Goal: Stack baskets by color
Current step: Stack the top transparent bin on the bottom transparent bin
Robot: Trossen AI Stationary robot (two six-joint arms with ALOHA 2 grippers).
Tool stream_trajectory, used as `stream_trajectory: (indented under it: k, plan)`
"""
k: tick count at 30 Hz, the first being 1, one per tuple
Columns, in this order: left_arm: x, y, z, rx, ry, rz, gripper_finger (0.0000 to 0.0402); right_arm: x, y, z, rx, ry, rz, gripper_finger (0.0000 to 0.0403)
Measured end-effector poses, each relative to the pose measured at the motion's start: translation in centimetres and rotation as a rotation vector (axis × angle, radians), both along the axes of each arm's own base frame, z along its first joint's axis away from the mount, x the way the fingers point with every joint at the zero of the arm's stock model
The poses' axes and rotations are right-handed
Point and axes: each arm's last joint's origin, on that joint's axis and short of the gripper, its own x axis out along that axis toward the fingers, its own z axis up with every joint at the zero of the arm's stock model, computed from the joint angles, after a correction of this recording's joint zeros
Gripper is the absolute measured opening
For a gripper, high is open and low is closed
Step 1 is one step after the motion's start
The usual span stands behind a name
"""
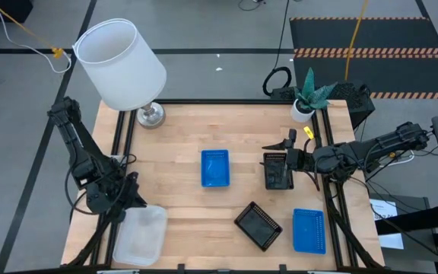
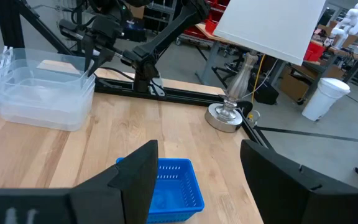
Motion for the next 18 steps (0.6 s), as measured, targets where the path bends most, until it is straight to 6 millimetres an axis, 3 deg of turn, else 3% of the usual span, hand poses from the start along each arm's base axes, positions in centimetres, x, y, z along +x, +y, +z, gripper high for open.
stream_trajectory:
  k: [11,18]
  plan:
    - [0.02,-0.01,0.03,-0.051,0.016,0.054,0.0088,0.00,0.00,0.00,0.000,0.000,0.000,0.0222]
    - [0.06,-0.02,-0.01,-0.079,0.026,0.096,0.0092,0.00,0.00,0.00,0.000,0.000,0.000,0.0221]
